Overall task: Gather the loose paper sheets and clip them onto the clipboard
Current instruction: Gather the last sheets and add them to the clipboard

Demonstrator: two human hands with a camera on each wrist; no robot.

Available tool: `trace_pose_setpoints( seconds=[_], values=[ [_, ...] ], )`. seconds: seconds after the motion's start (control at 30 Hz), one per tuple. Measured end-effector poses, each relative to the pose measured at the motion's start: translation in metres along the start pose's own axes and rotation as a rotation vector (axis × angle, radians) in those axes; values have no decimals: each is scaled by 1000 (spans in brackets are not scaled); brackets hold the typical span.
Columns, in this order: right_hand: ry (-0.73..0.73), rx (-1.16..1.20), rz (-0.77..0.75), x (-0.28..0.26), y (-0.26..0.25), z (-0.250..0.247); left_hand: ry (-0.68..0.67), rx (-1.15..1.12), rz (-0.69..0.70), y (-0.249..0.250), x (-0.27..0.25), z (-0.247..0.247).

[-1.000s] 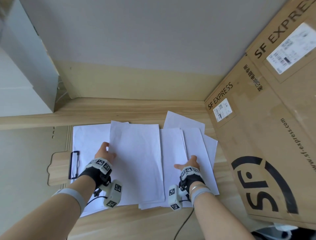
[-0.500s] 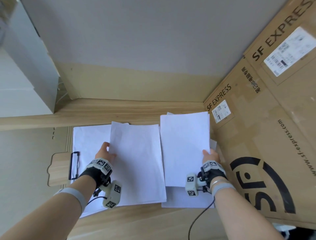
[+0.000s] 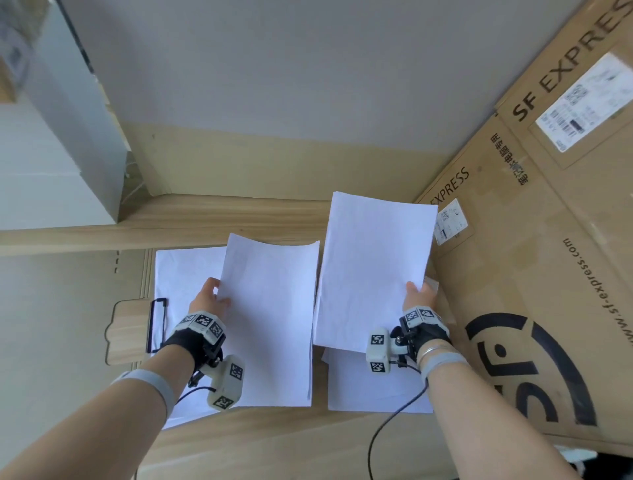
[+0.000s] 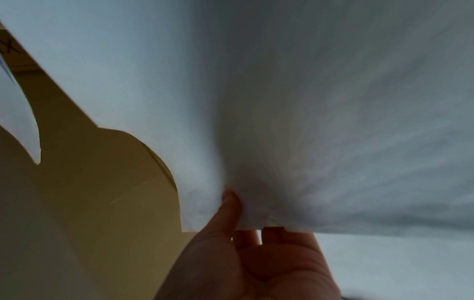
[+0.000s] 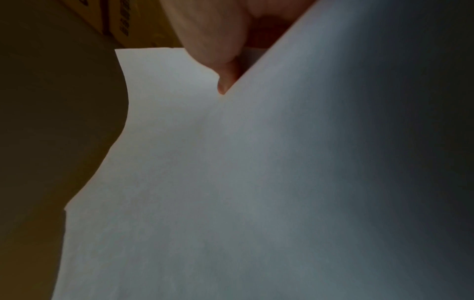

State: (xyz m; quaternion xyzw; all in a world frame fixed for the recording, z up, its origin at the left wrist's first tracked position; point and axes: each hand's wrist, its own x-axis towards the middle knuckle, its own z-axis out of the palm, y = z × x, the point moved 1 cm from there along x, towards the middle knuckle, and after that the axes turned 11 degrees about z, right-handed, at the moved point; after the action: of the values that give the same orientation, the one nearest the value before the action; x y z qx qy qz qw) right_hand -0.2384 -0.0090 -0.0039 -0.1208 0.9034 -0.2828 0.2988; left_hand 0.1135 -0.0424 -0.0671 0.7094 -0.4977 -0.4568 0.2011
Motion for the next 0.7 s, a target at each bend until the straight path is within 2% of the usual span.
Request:
trace_pose_setpoints(
  seconds=[0.13, 0.4, 0.53, 0.7],
  values=[
    [31, 36, 17, -5, 6, 9, 12, 26, 18, -3, 0, -5],
    [103, 49, 6, -8, -3, -12, 96, 60, 2, -12, 2, -19],
    [-28, -21, -30, -12, 0, 10, 26, 3, 10, -9, 0, -13],
    [-304, -242, -104, -41, 22, 74, -50, -93, 11, -5, -3, 4]
  ],
)
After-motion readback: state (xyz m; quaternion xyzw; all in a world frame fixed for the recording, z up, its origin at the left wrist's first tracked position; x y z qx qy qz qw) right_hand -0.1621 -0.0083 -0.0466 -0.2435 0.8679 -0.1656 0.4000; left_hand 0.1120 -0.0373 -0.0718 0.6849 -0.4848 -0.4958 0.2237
